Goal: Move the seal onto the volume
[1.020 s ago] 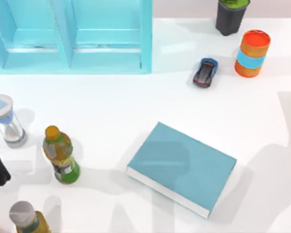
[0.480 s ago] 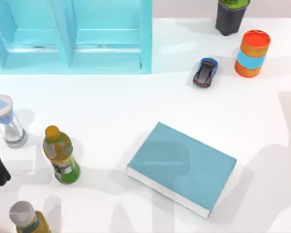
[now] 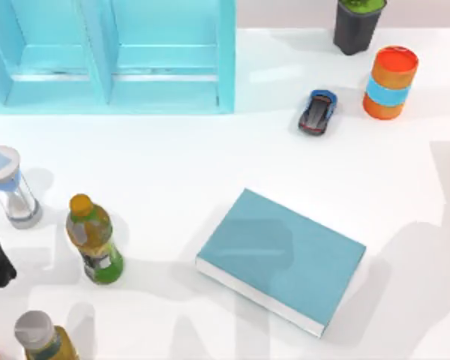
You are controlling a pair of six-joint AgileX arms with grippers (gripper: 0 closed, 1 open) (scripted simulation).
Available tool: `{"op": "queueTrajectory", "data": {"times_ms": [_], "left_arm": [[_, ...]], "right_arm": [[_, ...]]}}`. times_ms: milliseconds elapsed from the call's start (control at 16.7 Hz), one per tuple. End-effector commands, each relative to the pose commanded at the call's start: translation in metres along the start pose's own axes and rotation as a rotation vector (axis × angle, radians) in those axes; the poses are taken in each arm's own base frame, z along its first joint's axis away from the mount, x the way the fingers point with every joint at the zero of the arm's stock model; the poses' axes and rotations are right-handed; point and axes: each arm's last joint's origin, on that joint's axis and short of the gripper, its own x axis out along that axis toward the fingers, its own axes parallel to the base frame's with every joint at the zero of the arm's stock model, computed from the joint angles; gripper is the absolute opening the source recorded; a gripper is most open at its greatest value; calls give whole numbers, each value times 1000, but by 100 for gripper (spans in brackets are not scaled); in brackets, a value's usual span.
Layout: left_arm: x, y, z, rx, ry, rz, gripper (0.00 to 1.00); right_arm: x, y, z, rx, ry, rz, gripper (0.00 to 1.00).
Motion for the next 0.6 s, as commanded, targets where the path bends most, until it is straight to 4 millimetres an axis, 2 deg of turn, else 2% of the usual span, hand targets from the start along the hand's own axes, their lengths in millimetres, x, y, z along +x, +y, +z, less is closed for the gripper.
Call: {"op": "queueTrajectory", "data": {"times_ms": [120, 240, 600], "left_arm": [[0, 0, 0, 0, 0, 0, 100], [0, 0, 0, 0, 0, 0, 100], [0, 0, 0, 0, 0, 0, 100]], "right_arm": [[-17, 9, 5, 14, -7, -8, 0], [-41, 26, 10, 26, -15, -14, 0], [-113, 106, 11, 15, -4, -5, 0]]}}
